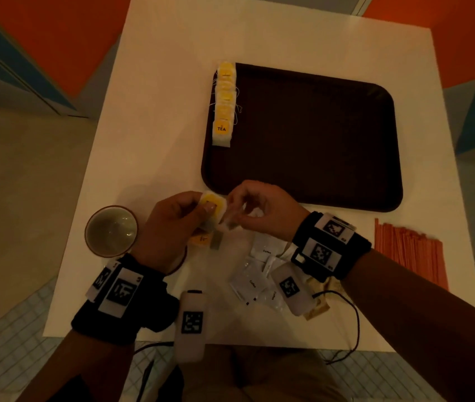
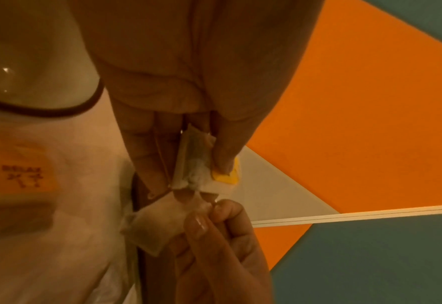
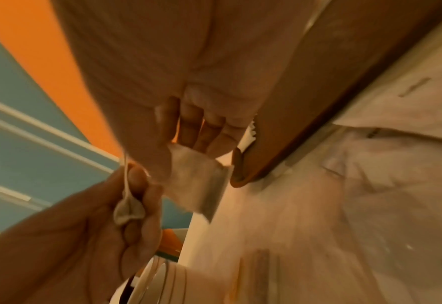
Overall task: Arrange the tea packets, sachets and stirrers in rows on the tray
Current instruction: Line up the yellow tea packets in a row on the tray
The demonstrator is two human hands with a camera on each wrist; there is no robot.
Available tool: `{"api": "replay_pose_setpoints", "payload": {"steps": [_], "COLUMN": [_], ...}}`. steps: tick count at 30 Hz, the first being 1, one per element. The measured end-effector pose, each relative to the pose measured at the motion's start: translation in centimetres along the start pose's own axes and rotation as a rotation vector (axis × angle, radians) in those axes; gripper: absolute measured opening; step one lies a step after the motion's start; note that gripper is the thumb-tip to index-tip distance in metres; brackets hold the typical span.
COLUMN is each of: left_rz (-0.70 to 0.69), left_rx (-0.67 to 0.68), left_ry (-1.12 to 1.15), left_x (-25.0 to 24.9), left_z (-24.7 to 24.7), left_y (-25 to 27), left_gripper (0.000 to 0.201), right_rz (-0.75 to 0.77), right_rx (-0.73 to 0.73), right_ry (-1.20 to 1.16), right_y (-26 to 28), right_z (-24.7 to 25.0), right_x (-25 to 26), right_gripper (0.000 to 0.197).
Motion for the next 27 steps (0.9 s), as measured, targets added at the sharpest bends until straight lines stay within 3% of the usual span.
{"api": "replay_pose_setpoints", "payload": {"steps": [6, 11, 14, 20, 23, 27], "left_rz": [0.056, 0.0, -0.012, -0.191, -0.219, -0.35], "left_rx": [0.036, 0.061, 0.074, 0.174, 0.181, 0.1], "left_ry": [0.063, 0.039, 0.038, -0.064, -0.042, -0.12], "left_x": [0.0, -0.6, -0.7, -2.6, -3.3, -4.7], "left_z": [-0.1, -0.3, 0.0, 0.0, -0.2, 0.3], "left_y": [-0.4, -0.7, -0.9, -0.5, -0.4, -0.8], "left_gripper": [0.014, 0.024, 0.021, 0.013, 0.013, 0.041], "right_rz": [-0.025, -0.047, -0.097, 0.014, 0.036, 0.045], "right_rx": [-0.197, -0.167, -0.095, -0.254, -0.291, -0.233], "right_ry": [0.01, -0.051, -0.047, 0.204, 0.192, 0.068], "right_y": [-0.3, -0.1, -0.1, -0.6, -0.9, -1.1], "right_z": [1.0, 0.7, 0.7, 2.8, 3.1, 2.5], "right_x": [1.0, 1.4, 1.2, 2.8, 3.6, 4.6], "right_gripper": [0.029, 0.017, 0.025, 0.011, 0.008, 0.014]}}
Point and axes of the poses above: each hand's wrist, its own y-axis away from the middle knuckle, its own z-axis out of the back of the hand, x = y × z, the point moved 9 cm from there along -y, towards the middle knuckle, and after that the axes turned 12 degrees about -x, right-handed, at the moved point
